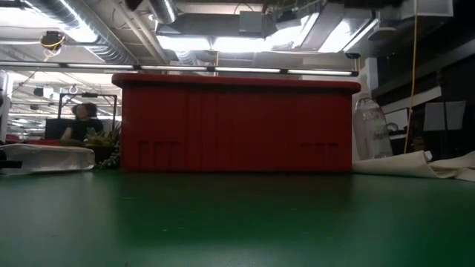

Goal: Fold Laundry from Bin
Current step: Return to Home Position

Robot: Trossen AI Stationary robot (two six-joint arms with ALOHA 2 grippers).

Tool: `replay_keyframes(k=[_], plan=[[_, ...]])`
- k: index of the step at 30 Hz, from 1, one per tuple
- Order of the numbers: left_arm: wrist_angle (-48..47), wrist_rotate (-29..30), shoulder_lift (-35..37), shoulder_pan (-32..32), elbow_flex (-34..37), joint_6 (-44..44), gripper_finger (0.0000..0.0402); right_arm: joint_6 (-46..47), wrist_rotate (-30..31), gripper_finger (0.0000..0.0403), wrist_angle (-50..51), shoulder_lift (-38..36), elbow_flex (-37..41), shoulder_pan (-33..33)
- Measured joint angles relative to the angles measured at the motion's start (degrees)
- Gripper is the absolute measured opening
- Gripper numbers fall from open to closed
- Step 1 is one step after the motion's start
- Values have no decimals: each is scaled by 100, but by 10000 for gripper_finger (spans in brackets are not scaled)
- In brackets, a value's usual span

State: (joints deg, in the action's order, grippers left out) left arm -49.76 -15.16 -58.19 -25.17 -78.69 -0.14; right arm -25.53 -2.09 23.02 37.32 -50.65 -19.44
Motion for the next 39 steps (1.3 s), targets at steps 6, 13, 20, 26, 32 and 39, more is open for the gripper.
replay_keyframes(k=[6, 13, 20, 26, 32, 39], plan=[[1480, 138, 1637, 554, 2160, -281, 21, 194, -25, 44, -1955, -1094, 2274, 233], [3065, 449, 3332, 810, 4043, -579, 21, 726, -158, 44, -2370, -2086, 3487, 223], [3280, 462, 4961, 809, 5243, -690, 21, 777, -161, 44, -2387, -2733, 4022, 223], [3322, 412, 5790, 809, 5915, -873, 21, 773, -162, 44, -2342, -3007, 4347, 221], [3238, 441, 5688, 807, 6199, -675, 21, 773, -158, 44, -2322, -3075, 4739, 218], [3408, 519, 5794, 806, 6508, -569, 21, 876, -154, 44, -2592, -3051, 5020, 223]])
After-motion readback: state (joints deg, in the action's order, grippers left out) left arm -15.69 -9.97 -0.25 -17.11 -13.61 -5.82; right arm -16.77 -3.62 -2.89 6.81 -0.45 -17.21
